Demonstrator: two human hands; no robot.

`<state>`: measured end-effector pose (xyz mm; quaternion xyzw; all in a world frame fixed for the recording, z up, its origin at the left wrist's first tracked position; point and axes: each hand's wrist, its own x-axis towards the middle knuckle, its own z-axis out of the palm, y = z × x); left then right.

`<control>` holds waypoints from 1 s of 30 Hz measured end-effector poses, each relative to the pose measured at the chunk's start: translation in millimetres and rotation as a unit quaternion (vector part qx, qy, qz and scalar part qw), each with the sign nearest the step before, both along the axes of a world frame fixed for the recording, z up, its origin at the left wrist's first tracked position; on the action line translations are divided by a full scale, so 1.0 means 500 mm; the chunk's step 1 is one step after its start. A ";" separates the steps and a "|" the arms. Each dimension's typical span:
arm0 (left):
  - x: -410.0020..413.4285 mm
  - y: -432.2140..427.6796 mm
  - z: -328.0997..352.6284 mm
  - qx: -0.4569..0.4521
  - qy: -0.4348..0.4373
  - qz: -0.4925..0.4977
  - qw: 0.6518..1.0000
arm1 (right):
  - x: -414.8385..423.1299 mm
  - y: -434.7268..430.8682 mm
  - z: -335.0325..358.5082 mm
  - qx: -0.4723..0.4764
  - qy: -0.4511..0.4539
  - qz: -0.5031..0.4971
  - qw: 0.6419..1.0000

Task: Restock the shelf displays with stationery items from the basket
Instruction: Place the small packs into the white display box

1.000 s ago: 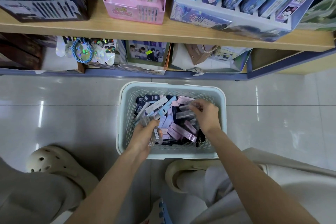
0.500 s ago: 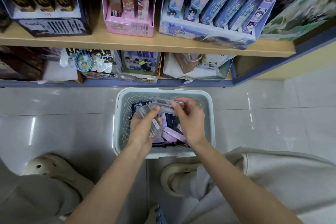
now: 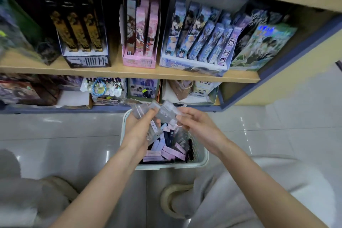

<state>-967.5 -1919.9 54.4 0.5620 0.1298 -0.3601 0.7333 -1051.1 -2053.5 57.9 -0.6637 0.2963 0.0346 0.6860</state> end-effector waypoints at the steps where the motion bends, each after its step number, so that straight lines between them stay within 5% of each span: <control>1: -0.003 0.002 0.017 -0.003 -0.013 -0.008 1.000 | -0.001 0.004 0.019 -0.020 -0.001 0.026 0.999; 9: 0.011 0.029 0.136 -0.016 -0.101 -0.060 0.993 | 0.000 0.014 0.152 -0.109 -0.033 0.113 0.987; 16: 0.063 0.055 0.257 -0.061 -0.151 -0.056 0.985 | 0.041 0.001 0.306 -0.194 -0.133 0.023 0.972; 23: 0.133 0.051 0.344 -0.077 -0.208 -0.056 0.973 | 0.168 -0.079 0.502 -0.393 -0.303 -0.158 0.854; 27: 0.160 0.051 0.367 -0.085 -0.231 -0.066 0.967 | 0.256 -0.140 0.540 -0.542 -0.290 -0.182 0.768; 30: 0.167 0.046 0.367 -0.090 -0.239 -0.081 0.964 | 0.307 -0.168 0.546 -0.596 -0.258 -0.180 0.738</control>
